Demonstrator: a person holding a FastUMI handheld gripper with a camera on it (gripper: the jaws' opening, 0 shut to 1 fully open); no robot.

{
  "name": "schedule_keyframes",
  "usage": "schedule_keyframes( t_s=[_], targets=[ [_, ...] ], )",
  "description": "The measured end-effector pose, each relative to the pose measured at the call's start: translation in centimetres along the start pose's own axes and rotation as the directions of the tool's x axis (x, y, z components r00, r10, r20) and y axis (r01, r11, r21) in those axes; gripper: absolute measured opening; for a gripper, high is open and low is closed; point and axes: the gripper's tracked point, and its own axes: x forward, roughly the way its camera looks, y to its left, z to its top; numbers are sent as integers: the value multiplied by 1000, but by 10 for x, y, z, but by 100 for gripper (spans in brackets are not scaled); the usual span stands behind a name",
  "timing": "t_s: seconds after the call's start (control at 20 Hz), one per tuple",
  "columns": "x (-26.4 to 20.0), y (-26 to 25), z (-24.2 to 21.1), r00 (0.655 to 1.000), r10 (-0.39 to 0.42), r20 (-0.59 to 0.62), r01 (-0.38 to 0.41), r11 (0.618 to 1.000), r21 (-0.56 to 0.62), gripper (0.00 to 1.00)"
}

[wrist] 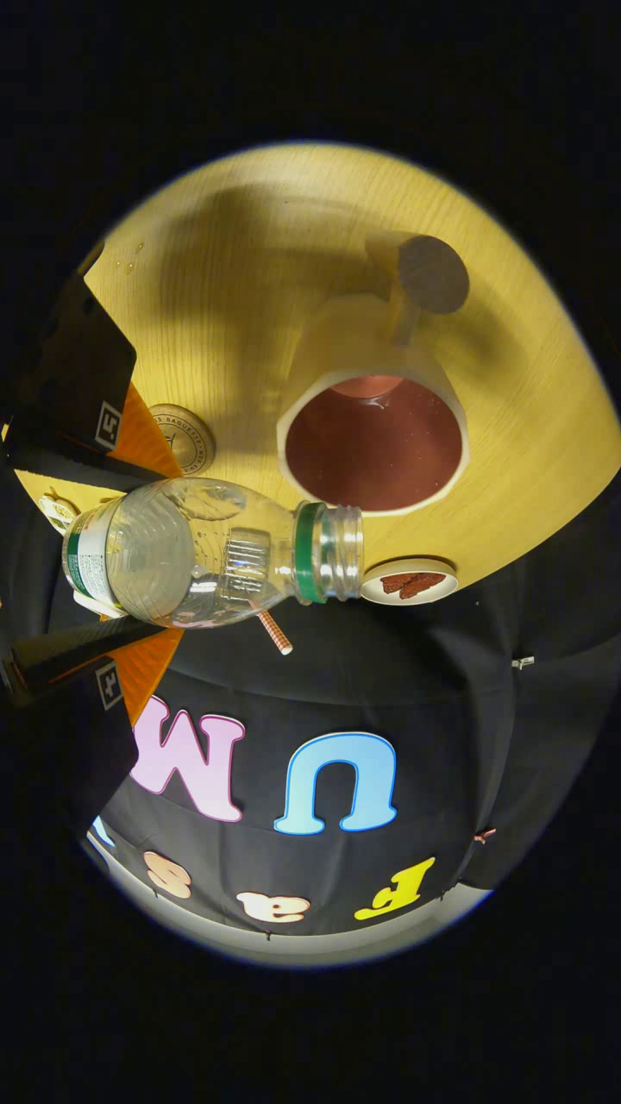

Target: Take the bottle from table, then pour the juice into the cup, finally place the bottle on the coaster

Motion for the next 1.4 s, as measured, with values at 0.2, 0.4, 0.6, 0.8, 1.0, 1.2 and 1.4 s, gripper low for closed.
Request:
schedule_keyframes(
  t_s=[0.2, 0.4, 0.6, 0.8, 1.0, 1.2, 1.4],
  targets=[
    [1, -6, 1, 1000, 1, -2, -1, 999, -38, 73],
    [5, -5, 1, 1000, 8, -2, -8, 996, -87, 73],
    [7, -4, 0, 1000, 12, -8, -13, 993, -118, 73],
    [8, -4, 0, 1000, 9, -6, -10, 988, -156, 73],
    [11, -5, -2, 1000, 6, -13, -9, 982, -187, 73],
    [11, -7, -1, 1000, 2, -11, -4, 976, -217, 73],
    [8, -8, 1, 1000, -4, -11, 2, 971, -237, 73]
  ],
)
